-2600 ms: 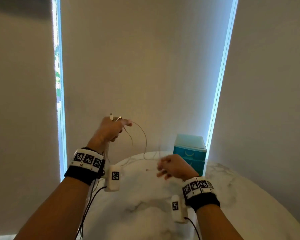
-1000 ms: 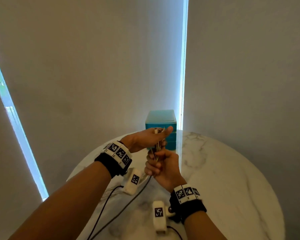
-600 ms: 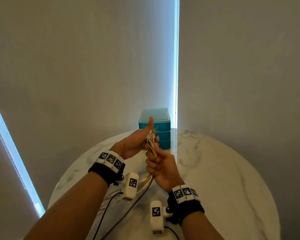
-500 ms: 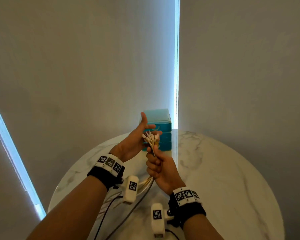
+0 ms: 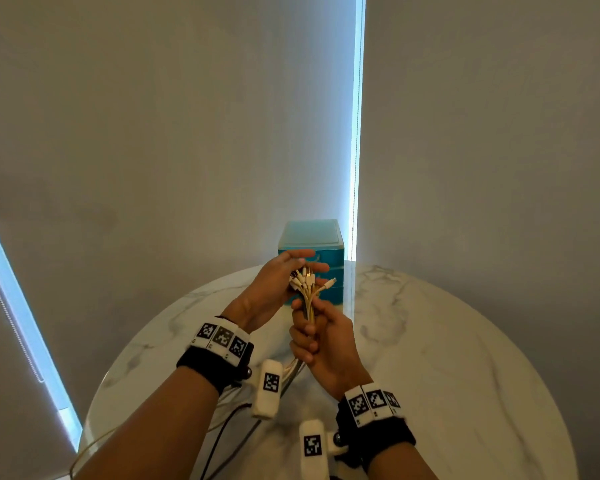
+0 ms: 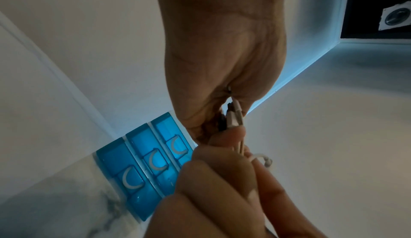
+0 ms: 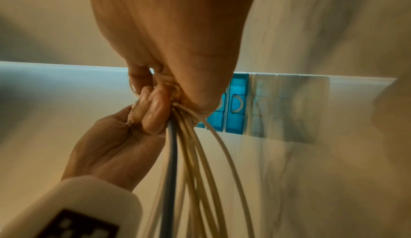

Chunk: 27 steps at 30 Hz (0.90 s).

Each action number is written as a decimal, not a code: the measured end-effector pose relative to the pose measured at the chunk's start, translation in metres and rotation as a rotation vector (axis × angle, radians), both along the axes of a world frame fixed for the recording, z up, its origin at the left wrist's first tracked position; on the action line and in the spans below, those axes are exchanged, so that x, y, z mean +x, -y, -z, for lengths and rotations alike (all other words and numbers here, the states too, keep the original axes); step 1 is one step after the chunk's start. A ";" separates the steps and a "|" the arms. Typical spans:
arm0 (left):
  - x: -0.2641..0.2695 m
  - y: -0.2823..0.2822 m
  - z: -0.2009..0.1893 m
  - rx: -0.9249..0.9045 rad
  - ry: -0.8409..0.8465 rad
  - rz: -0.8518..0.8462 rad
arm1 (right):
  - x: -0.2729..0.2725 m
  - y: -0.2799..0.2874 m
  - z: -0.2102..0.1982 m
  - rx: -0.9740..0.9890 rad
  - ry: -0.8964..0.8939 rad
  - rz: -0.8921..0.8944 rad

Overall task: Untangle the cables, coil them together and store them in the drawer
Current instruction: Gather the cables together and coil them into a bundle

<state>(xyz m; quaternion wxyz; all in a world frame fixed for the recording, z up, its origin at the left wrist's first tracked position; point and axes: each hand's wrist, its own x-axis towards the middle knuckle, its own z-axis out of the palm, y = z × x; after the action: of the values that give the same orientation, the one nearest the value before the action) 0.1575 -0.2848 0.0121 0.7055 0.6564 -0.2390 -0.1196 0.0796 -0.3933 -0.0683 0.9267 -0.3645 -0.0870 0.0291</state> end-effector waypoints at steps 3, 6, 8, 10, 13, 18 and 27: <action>0.000 -0.001 0.000 0.138 0.063 0.016 | -0.001 -0.001 -0.002 -0.027 0.004 0.014; 0.006 -0.002 0.005 0.248 0.092 0.023 | -0.003 -0.003 -0.005 -0.059 -0.017 0.058; 0.007 -0.003 0.005 0.288 0.082 0.026 | -0.004 -0.005 -0.006 -0.076 -0.037 0.089; 0.008 -0.004 0.002 0.302 0.085 0.030 | -0.004 -0.007 -0.007 -0.089 -0.052 0.116; 0.006 -0.008 -0.003 0.314 0.119 0.081 | -0.002 -0.008 -0.007 -0.091 -0.072 0.132; 0.001 -0.015 -0.011 0.275 0.071 0.139 | -0.005 -0.010 -0.008 -0.093 -0.076 0.134; -0.011 -0.006 -0.009 0.302 0.174 0.052 | -0.006 -0.016 -0.011 -0.164 -0.056 0.188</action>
<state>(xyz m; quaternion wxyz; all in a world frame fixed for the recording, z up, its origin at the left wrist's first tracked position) 0.1464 -0.2790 0.0206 0.5723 0.7564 -0.2952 -0.1151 0.0733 -0.3769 -0.0575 0.8945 -0.4446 -0.0238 -0.0409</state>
